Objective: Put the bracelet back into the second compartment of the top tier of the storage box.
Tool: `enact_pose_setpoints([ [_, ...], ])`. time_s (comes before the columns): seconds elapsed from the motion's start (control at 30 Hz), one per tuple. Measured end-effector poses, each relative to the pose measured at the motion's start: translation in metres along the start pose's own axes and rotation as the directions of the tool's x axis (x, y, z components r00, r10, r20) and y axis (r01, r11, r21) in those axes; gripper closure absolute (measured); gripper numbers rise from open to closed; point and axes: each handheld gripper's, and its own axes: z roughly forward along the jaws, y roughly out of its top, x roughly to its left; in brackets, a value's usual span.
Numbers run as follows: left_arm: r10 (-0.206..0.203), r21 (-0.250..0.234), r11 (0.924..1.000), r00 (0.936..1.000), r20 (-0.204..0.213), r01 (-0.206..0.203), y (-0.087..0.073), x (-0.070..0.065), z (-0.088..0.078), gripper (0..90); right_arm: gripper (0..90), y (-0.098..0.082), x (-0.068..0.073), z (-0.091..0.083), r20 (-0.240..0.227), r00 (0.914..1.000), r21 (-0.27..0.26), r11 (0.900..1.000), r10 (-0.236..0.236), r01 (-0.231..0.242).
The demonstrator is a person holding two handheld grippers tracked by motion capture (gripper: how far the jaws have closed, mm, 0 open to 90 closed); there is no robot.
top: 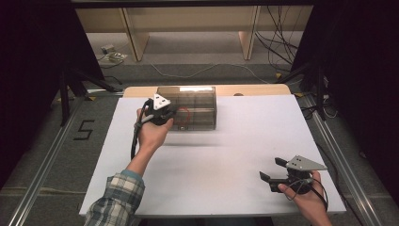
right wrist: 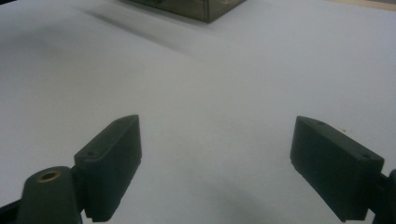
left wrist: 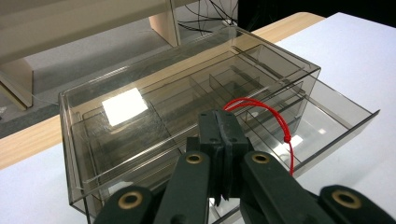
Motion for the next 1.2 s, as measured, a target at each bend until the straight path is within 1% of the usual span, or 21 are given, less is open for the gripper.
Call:
enact_pose_setpoints([
  [0.5,0.027,0.026,0.9993,0.9995,-0.018,-0.026,-0.003,0.002,0.011,89.7,17.3,0.000,0.000,0.000,-0.002,1.0000,-0.003,1.000,0.002,-0.002],
  [0.53,0.017,0.019,0.9997,0.9996,-0.020,-0.017,-0.003,0.002,0.012,89.7,17.3,0.000,0.000,0.000,-0.002,1.0000,-0.003,1.000,0.001,-0.001],
  [0.73,0.015,0.027,0.9995,0.9996,-0.023,-0.015,-0.004,0.002,0.017,89.7,17.3,0.000,-0.001,0.000,-0.003,1.0000,-0.003,1.000,0.001,-0.001],
  [1.0,0.035,0.025,0.9991,0.9990,-0.028,-0.034,-0.004,0.000,0.019,89.7,17.3,0.000,-0.001,0.000,-0.003,1.0000,-0.003,1.000,0.000,0.000],
  [1.2,0.060,0.021,0.9980,0.9974,-0.041,-0.059,-0.004,-0.002,0.021,89.7,17.3,0.000,0.000,0.000,-0.001,1.0000,-0.001,1.000,-0.001,0.001],
])
